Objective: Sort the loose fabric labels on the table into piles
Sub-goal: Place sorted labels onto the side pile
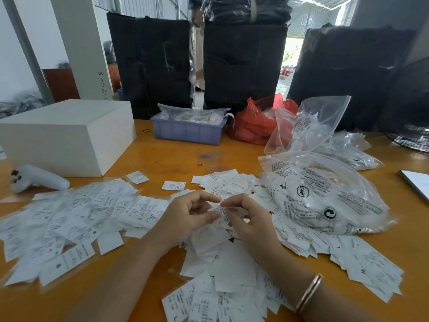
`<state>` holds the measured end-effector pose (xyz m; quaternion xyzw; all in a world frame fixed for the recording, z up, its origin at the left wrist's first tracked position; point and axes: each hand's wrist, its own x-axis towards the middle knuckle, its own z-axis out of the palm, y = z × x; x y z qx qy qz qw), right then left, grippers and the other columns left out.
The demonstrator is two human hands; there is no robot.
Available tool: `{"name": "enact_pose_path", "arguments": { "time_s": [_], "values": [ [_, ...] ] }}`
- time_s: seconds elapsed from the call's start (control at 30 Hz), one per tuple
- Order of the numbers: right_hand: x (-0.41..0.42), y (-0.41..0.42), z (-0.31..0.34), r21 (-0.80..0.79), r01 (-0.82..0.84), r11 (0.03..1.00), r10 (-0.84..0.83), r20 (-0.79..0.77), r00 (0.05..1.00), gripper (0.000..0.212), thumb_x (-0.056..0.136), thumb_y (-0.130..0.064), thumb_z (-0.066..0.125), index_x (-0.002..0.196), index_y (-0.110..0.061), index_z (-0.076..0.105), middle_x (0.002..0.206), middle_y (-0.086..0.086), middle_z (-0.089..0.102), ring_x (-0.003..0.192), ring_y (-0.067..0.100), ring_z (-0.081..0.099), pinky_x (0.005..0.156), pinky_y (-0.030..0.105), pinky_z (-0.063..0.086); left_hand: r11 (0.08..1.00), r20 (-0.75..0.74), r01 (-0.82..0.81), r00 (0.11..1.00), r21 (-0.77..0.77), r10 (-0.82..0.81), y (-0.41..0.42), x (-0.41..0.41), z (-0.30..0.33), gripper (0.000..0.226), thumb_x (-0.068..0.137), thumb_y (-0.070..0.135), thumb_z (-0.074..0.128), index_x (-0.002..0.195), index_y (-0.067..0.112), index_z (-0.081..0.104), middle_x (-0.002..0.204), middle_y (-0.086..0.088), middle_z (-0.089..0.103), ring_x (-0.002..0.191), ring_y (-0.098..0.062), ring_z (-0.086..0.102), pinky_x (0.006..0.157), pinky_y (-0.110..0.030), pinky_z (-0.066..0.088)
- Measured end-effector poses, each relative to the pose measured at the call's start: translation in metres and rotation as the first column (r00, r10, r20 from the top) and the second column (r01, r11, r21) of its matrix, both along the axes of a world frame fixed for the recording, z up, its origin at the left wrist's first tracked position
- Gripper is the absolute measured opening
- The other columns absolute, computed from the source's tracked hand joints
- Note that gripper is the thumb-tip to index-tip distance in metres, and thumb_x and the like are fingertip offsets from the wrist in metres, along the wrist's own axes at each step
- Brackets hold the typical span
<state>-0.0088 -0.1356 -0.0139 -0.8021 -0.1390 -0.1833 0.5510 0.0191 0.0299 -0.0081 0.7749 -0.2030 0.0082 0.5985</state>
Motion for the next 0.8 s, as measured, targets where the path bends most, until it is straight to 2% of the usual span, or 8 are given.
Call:
{"name": "enact_pose_path", "arguments": {
  "time_s": [0.13, 0.2, 0.3, 0.4, 0.5, 0.57, 0.63, 0.8],
  "values": [
    [0.0013, -0.0047, -0.0013, 0.089, 0.035, 0.995, -0.03, -0.049, 0.998, 0.038, 0.091, -0.012, 0.057, 0.083, -0.048, 0.061, 0.067, 0.0, 0.06, 0.061, 0.025, 0.057, 0.05, 0.028, 0.042, 1.0, 0.002, 0.001, 1.0, 0.032, -0.001, -0.0007, -0.0005, 0.0007, 0.025, 0.078, 0.013, 0.074, 0.095, 0.031, 0.068, 0.079, 0.009, 0.07, 0.077, -0.003, 0.066, 0.068, -0.007, 0.048],
    [0.0021, -0.0074, -0.0025, 0.115, 0.033, 0.993, -0.024, -0.078, 0.997, 0.036, 0.091, -0.012, 0.057, 0.084, -0.046, 0.062, 0.061, -0.007, 0.057, 0.058, 0.02, 0.054, 0.048, 0.024, 0.039, 1.0, 0.002, -0.005, 1.0, 0.014, 0.005, -0.0015, -0.0004, 0.0004, 0.027, 0.079, 0.01, 0.073, 0.095, 0.031, 0.067, 0.08, 0.012, 0.071, 0.077, -0.002, 0.068, 0.069, -0.007, 0.048],
    [0.0033, -0.0049, -0.0037, -0.012, 0.011, 1.0, -0.012, -0.083, 0.996, 0.035, 0.09, -0.012, 0.057, 0.082, -0.045, 0.059, 0.063, -0.016, 0.059, 0.054, 0.012, 0.049, 0.049, 0.027, 0.038, 1.0, 0.005, -0.003, 1.0, 0.028, 0.003, -0.0028, -0.0009, -0.0007, 0.026, 0.079, 0.014, 0.074, 0.095, 0.033, 0.066, 0.082, 0.01, 0.072, 0.079, -0.004, 0.067, 0.07, -0.009, 0.049],
    [0.0029, -0.0015, -0.0041, -0.086, 0.026, 0.996, -0.032, -0.071, 0.997, 0.032, 0.09, -0.016, 0.058, 0.09, -0.047, 0.053, 0.06, -0.021, 0.056, 0.048, 0.008, 0.044, 0.045, 0.021, 0.036, 0.999, 0.011, -0.019, 1.0, 0.036, 0.018, -0.004, -0.0012, -0.001, 0.027, 0.08, 0.014, 0.073, 0.096, 0.034, 0.065, 0.079, 0.011, 0.071, 0.078, -0.002, 0.067, 0.068, -0.008, 0.048],
    [0.0022, -0.0023, -0.0023, 0.046, 0.016, 0.999, -0.011, -0.103, 0.995, 0.026, 0.09, -0.018, 0.06, 0.099, -0.042, 0.052, 0.063, -0.016, 0.062, 0.054, 0.01, 0.057, 0.047, 0.018, 0.042, 0.997, 0.03, -0.079, 0.996, -0.025, 0.08, -0.0049, -0.0004, 0.0003, 0.026, 0.079, 0.013, 0.073, 0.095, 0.032, 0.067, 0.079, 0.014, 0.07, 0.077, 0.0, 0.066, 0.066, -0.007, 0.047],
    [0.0037, -0.0041, -0.0013, 0.163, 0.009, 0.987, 0.017, -0.157, 0.987, 0.014, 0.089, -0.018, 0.063, 0.095, -0.028, 0.056, 0.064, -0.011, 0.066, 0.056, 0.004, 0.06, 0.053, 0.012, 0.043, 0.991, 0.04, -0.12, 0.992, -0.058, 0.123, -0.0048, 0.0005, 0.001, 0.027, 0.079, 0.011, 0.073, 0.094, 0.033, 0.066, 0.082, 0.019, 0.069, 0.08, 0.004, 0.065, 0.064, -0.006, 0.047],
    [0.0058, -0.0048, -0.0016, 0.186, -0.006, 0.982, 0.045, -0.208, 0.977, 0.003, 0.087, -0.016, 0.065, 0.087, -0.016, 0.062, 0.07, -0.005, 0.071, 0.058, 0.005, 0.062, 0.056, 0.016, 0.047, 0.989, 0.037, -0.138, 0.989, -0.06, 0.14, -0.0047, 0.0007, 0.0006, 0.028, 0.079, 0.012, 0.074, 0.092, 0.035, 0.066, 0.083, 0.02, 0.069, 0.084, 0.006, 0.064, 0.065, -0.007, 0.049],
    [0.0073, -0.0004, -0.0042, 0.186, -0.044, 0.982, 0.097, -0.289, 0.952, 0.01, 0.087, -0.017, 0.066, 0.081, -0.025, 0.068, 0.069, -0.003, 0.072, 0.056, 0.007, 0.061, 0.051, 0.022, 0.049, 0.987, 0.042, -0.143, 0.988, -0.071, 0.146, -0.0067, -0.0013, -0.0011, 0.028, 0.078, 0.013, 0.075, 0.091, 0.037, 0.067, 0.092, 0.009, 0.068, 0.085, 0.003, 0.064, 0.068, -0.011, 0.05]
  ]
}}
